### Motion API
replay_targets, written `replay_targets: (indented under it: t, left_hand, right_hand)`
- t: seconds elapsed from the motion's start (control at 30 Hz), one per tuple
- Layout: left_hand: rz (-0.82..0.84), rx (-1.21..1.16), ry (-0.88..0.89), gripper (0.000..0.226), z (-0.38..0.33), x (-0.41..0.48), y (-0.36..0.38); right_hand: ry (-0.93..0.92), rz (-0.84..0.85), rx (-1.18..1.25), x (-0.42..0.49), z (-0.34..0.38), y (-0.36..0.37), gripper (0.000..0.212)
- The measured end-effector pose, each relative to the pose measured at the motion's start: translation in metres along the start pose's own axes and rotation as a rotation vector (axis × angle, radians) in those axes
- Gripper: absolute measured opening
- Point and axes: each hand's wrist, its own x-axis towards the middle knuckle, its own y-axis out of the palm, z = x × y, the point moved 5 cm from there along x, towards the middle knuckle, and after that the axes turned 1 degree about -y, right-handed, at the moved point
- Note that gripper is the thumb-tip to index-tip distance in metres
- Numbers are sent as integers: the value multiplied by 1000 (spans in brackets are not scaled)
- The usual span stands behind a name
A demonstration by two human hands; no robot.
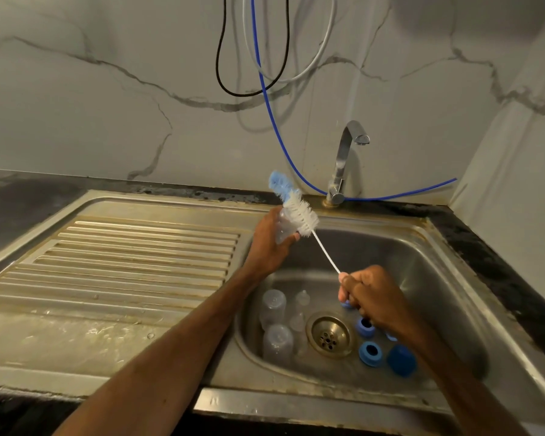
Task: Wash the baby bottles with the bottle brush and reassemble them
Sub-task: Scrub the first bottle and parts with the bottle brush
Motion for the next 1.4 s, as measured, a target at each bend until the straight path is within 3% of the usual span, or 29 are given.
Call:
replay_targets:
  t: [0.07,0.23,0.37,0.5,0.7,0.87,1.03,1.17,1.3,1.4]
  left_hand:
    - [-13,4,-38,58,6,2,-6]
    - [80,56,36,66,-6,-7,14]
    - [30,-15,-1,51,1,3,-3]
    - [142,-24,45,56,-10,-3,10]
    - [80,-200,-31,47,1,1,-3]
    - [139,-187,11,49,-8,-3,9]
    - [141,-197,-71,47,10,1,0]
    - [239,-216,12,51,-9,-6,20]
    - [151,-281,-48,44,0,-1,6]
    - [196,-287,-61,48,-1,-3,6]
  right_hand:
    - [43,44,11,-6,-3,1,47]
    - [-1,-62,-22,10,7,1,49]
    - [80,28,3,-6,-5,0,47]
    - [105,-12,72,4,4,-2,47]
    - [186,80,84,-7,-5,1,45]
    - [154,15,85,6,0,-4,45]
    - [111,62,53,-7,-1,-1,46]
    - [92,2,75,6,12,-1,46]
    - [124,19,86,-4,3,-8,46]
    - [130,58,85,-4,2,-3,46]
